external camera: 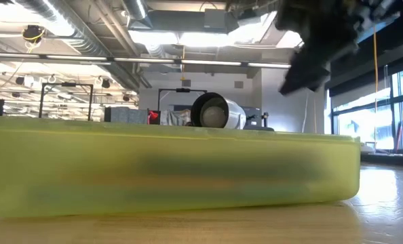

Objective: Pick & place school supplies into a supply box
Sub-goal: Close the yellow supply box

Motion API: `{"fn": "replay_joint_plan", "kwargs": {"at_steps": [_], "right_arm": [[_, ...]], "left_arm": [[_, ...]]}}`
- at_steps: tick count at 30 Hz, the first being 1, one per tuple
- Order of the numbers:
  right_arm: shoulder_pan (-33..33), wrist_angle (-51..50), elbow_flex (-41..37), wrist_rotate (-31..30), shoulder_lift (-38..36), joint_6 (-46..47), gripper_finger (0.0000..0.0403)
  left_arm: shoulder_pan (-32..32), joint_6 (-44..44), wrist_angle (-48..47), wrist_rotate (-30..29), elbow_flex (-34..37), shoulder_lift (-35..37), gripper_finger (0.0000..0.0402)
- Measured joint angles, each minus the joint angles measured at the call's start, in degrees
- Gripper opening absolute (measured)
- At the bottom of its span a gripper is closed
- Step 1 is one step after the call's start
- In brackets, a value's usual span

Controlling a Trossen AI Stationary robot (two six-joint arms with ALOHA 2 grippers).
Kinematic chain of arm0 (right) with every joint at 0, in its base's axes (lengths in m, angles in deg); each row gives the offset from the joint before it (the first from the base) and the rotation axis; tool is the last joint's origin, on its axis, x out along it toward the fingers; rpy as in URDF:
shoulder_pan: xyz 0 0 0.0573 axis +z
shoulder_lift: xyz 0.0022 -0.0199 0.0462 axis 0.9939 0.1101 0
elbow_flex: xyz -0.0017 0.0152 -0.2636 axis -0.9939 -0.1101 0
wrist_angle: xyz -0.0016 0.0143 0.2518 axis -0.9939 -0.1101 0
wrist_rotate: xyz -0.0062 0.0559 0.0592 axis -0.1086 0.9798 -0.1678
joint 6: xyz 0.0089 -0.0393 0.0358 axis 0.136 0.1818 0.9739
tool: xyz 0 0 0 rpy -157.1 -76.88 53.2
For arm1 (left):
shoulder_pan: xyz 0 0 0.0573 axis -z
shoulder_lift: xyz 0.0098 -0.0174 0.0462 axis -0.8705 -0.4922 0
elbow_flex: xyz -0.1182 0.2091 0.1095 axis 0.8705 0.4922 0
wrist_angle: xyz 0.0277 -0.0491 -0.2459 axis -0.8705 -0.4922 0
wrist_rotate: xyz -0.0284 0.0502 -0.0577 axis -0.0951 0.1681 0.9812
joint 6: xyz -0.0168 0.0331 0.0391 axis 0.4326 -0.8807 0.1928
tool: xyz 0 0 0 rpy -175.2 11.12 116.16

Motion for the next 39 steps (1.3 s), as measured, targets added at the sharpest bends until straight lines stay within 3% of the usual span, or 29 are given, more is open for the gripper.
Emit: {"fn": "replay_joint_plan", "kwargs": {"at_steps": [6,12,16,20,25,39], "right_arm": [[1.77,8.89,-6.30,-0.99,1.93,4.75,0.0152],[1.85,11.16,-6.26,-0.92,6.86,1.44,0.0152],[1.84,10.71,-6.26,-0.84,8.92,-1.65,0.0152],[1.86,10.67,-6.24,-0.44,11.15,-3.06,0.0152],[2.07,12.38,-6.24,1.23,13.64,-2.46,0.0152],[6.39,22.70,-6.19,1.69,18.47,1.76,0.0152]], "left_arm": [[5.21,11.93,-12.54,-4.88,-12.77,-14.47,0.0143],[8.20,39.01,-38.44,-1.87,-21.43,-22.92,0.0143],[10.09,49.58,-49.05,0.79,-23.96,-26.01,0.0143],[9.30,49.17,-50.67,2.67,-24.14,-29.89,0.0143],[7.30,45.92,-51.58,9.16,-24.16,-33.72,0.0143],[0.77,39.66,-59.07,8.28,-24.16,-35.07,0.0143]]}}
